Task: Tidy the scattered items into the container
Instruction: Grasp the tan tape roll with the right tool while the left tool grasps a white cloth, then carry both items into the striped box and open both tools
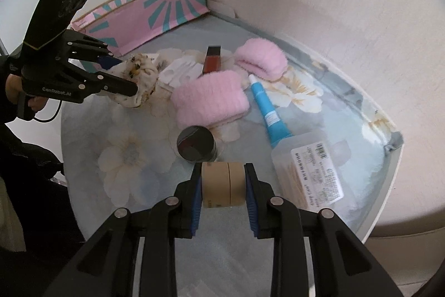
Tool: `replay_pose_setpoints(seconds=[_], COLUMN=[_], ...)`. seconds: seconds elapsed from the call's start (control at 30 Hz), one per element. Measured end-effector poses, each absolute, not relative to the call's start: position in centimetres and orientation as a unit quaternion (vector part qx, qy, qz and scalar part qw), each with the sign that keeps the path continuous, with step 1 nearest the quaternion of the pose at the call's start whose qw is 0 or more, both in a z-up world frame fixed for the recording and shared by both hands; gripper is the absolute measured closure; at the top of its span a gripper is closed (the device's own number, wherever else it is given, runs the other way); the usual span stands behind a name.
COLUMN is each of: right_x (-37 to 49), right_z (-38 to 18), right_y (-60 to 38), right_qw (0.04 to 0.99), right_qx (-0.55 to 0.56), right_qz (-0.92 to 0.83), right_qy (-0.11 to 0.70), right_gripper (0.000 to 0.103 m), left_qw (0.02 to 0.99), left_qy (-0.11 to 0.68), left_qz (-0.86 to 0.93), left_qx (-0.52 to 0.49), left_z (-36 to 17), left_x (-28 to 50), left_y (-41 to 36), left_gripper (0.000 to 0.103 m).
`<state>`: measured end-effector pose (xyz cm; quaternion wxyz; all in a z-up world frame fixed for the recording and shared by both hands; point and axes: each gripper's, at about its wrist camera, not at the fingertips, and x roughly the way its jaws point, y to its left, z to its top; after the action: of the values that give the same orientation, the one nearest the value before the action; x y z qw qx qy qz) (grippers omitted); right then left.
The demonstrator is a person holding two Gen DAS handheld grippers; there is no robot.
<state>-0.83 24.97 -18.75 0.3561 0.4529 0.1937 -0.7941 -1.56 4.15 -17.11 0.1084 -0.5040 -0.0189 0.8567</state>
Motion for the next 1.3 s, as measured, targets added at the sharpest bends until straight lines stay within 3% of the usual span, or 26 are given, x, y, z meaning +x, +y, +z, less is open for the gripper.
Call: replay_pose_setpoints(seconds=[0.3, 0.73, 1.0, 1.3], right_x=[-1.3, -4.5, -6.9, -10.8], right_z=[-11.6, -4.3, -2.8, -5.2], right_y=[23.2, 14.7, 5.4, -5.1], right_qw=[0.355, 0.377, 0.412, 0.433], right_qx=[0.436, 0.419, 0.407, 0.442], right_qz=[-0.806, -0.814, -0.802, -0.774], right_qy=[0.186, 0.141, 0.148, 0.136], right_gripper=[0.077, 0.077, 0.077, 0.077], left_qw=[0.089, 0.028, 0.001, -0.019], left_qy=[-0.040, -0.075, -0.086, -0.114], left_qz=[0.875, 0.898, 0.901, 0.881], left_qx=[-0.475, -0.432, -0.426, -0.460], left_z=[-9.6, -2.5, -1.2, -4.2], left_x=[-0.5, 2.3, 4.1, 4.1], left_y=[1.4, -9.4, -15.4, -19.8], left_gripper=[0.076, 0.076, 0.076, 0.076])
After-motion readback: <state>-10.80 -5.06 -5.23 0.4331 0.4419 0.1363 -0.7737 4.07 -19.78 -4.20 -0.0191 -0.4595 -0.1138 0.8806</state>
